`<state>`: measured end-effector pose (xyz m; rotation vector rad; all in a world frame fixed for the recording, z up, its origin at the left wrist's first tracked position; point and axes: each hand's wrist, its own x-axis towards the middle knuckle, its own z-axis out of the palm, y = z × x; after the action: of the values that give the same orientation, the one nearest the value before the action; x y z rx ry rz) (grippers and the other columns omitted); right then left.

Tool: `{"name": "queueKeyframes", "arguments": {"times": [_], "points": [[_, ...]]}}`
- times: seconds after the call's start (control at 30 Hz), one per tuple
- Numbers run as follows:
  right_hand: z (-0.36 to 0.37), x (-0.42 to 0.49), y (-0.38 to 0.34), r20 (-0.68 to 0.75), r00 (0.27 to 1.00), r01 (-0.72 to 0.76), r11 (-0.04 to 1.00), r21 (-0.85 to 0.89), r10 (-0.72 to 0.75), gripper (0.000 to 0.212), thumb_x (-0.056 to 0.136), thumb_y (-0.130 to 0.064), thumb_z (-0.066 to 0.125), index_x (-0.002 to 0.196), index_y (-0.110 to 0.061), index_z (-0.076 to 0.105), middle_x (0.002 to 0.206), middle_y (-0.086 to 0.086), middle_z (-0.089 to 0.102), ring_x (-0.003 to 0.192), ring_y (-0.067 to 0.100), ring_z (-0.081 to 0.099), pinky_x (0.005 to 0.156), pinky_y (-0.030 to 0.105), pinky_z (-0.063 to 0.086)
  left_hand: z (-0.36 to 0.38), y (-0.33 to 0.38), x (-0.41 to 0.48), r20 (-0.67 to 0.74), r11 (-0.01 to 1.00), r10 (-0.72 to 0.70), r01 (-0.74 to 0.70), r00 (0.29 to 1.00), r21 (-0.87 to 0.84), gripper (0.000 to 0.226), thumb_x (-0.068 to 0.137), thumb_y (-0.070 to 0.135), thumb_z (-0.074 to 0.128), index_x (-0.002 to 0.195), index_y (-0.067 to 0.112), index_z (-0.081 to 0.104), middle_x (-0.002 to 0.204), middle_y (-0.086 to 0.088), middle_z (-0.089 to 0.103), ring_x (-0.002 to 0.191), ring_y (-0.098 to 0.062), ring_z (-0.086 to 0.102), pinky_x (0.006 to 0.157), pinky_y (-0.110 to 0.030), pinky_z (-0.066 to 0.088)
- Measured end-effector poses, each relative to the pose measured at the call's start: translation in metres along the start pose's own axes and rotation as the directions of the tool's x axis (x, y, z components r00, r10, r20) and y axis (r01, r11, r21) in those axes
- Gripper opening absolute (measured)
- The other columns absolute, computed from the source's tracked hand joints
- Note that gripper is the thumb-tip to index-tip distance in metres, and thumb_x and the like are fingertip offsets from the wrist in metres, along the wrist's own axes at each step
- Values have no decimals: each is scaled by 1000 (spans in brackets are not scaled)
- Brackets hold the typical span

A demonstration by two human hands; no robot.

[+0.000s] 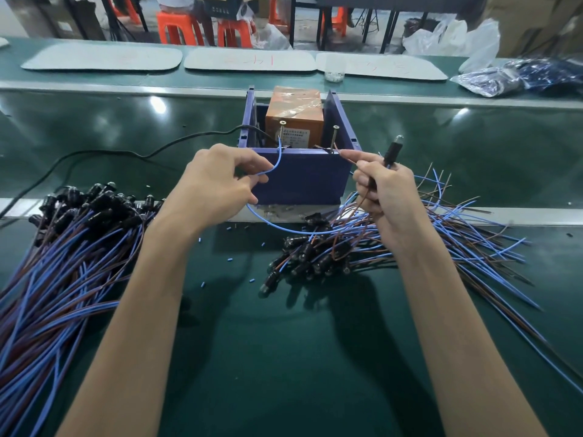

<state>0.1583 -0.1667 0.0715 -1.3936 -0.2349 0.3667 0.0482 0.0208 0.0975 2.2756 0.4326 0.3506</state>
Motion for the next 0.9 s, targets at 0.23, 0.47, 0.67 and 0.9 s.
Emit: {"name": "queueKeyframes", "arguments": {"times": [0.23, 0.47, 0.67, 0.9], "points": [[0, -1, 0, 4, 1000, 1, 1000, 1, -1, 32, 99, -5, 37, 112, -7, 67, 59, -5, 35, 42, 2, 23, 35, 12, 21, 2, -2, 1, 5, 1000, -4, 4, 1000, 6, 30, 91, 3, 55, 101, 25, 72, 74, 19, 67, 69, -5, 71, 56, -2, 39], [0, -1, 0, 12, 1000, 5, 1000, -8, -5, 32, 99, -5, 37, 111, -8, 67, 59, -5, 34, 41, 3, 23, 35, 12, 21, 2, -2, 2, 4, 1000, 1, -1, 1000, 24, 29, 91, 4, 56, 103, 26, 73, 83, 17, 69, 59, -1, 68, 49, -1, 35], [0, -2, 0, 19, 1000, 12, 1000, -4, -12, 32, 99, -5, 38, 109, -8, 68, 58, -6, 34, 42, 3, 22, 34, 12, 21, 3, -2, 2, 10, 999, 13, -14, 1000, 32, 27, 92, 4, 58, 103, 23, 73, 80, 17, 67, 54, 2, 64, 48, -1, 35], [3, -3, -1, -15, 1000, 18, 1000, -13, -18, 28, 98, -4, 41, 101, -12, 68, 46, -14, 36, 40, 2, 22, 36, 12, 20, 1, 0, 0, 27, 998, 22, -23, 999, 57, 29, 91, 5, 57, 106, 26, 71, 86, 12, 68, 62, -9, 68, 50, -2, 38]]}}
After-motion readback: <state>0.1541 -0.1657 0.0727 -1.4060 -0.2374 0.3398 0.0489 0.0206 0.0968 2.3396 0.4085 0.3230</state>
